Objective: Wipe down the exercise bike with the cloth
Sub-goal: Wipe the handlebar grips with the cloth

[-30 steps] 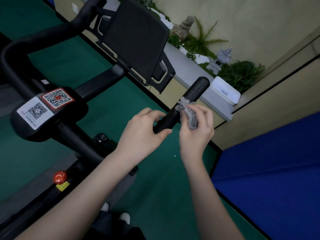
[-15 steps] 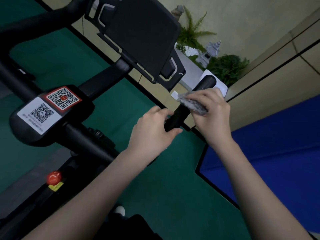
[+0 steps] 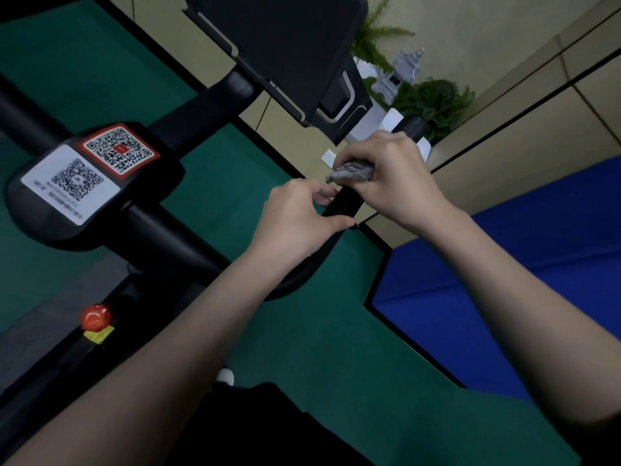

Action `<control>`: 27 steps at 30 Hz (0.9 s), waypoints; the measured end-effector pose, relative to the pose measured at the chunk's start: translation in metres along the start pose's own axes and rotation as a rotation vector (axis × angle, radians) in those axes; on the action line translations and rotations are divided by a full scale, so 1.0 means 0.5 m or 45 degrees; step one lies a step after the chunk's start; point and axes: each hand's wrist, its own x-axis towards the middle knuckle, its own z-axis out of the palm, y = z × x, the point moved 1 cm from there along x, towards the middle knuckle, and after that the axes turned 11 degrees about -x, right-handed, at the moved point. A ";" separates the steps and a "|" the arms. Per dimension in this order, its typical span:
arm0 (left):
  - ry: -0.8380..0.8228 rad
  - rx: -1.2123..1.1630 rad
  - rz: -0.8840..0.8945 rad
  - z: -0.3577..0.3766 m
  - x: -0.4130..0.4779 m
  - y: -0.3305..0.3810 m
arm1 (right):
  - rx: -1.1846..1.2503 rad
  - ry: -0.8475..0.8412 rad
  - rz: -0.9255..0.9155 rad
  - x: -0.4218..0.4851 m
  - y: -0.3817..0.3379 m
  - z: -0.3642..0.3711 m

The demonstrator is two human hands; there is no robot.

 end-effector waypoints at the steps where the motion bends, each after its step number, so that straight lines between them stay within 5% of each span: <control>1: -0.005 -0.014 -0.010 0.000 0.000 -0.001 | -0.018 -0.019 -0.004 0.002 -0.001 -0.001; 7: -0.024 -0.036 -0.012 0.002 -0.003 -0.006 | -0.188 -0.155 -0.051 0.019 0.002 0.005; 12: -0.017 -0.014 -0.011 0.004 -0.004 -0.011 | -0.322 0.028 0.157 0.031 0.023 -0.008; 20: -0.011 0.000 0.005 0.003 -0.011 -0.008 | -0.100 0.111 0.205 0.014 0.026 -0.016; 27: 0.010 0.009 0.015 -0.001 -0.013 -0.007 | 0.094 0.625 0.474 -0.010 0.046 -0.017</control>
